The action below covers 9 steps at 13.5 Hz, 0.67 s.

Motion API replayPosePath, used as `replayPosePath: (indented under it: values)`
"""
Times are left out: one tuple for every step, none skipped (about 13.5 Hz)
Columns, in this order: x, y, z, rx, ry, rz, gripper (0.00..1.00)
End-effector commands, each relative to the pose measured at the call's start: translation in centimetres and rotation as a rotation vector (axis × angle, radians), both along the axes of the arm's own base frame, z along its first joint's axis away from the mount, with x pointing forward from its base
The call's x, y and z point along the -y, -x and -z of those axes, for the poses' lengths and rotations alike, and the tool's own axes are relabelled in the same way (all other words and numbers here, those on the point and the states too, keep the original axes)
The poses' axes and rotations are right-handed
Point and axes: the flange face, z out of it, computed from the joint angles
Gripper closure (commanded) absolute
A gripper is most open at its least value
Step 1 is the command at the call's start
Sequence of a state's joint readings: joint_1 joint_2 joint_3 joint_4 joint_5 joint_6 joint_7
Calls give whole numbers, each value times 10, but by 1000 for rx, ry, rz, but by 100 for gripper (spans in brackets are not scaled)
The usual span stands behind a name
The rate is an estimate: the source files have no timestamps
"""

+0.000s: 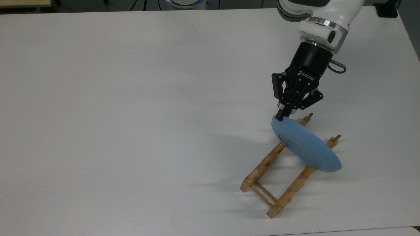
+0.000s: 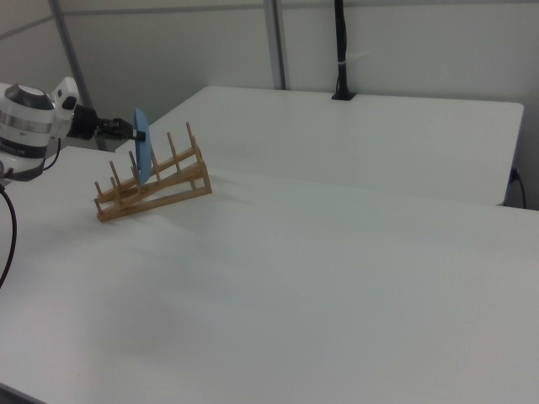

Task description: Place plate in plate rack

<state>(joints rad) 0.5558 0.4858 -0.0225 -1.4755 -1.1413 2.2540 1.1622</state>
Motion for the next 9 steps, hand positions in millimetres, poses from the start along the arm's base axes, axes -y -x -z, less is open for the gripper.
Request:
replayPosePath:
  values:
    - [-6,0,-3,28,-3,-11,58]
    - [-5,0,-4,26,-5,-10,35]
    - [-6,0,-6,28,-16,-5,28]
    - [-5,1,-12,36,-28,0,23]
    - [-5,2,-21,50,-48,9,0]
    - [-6,2,-36,67,-75,22,0]
    - [-4,3,-50,68,-113,35,0]
    - [-2,6,-62,56,-160,51,0]
    - [2,12,-84,34,-224,64,0]
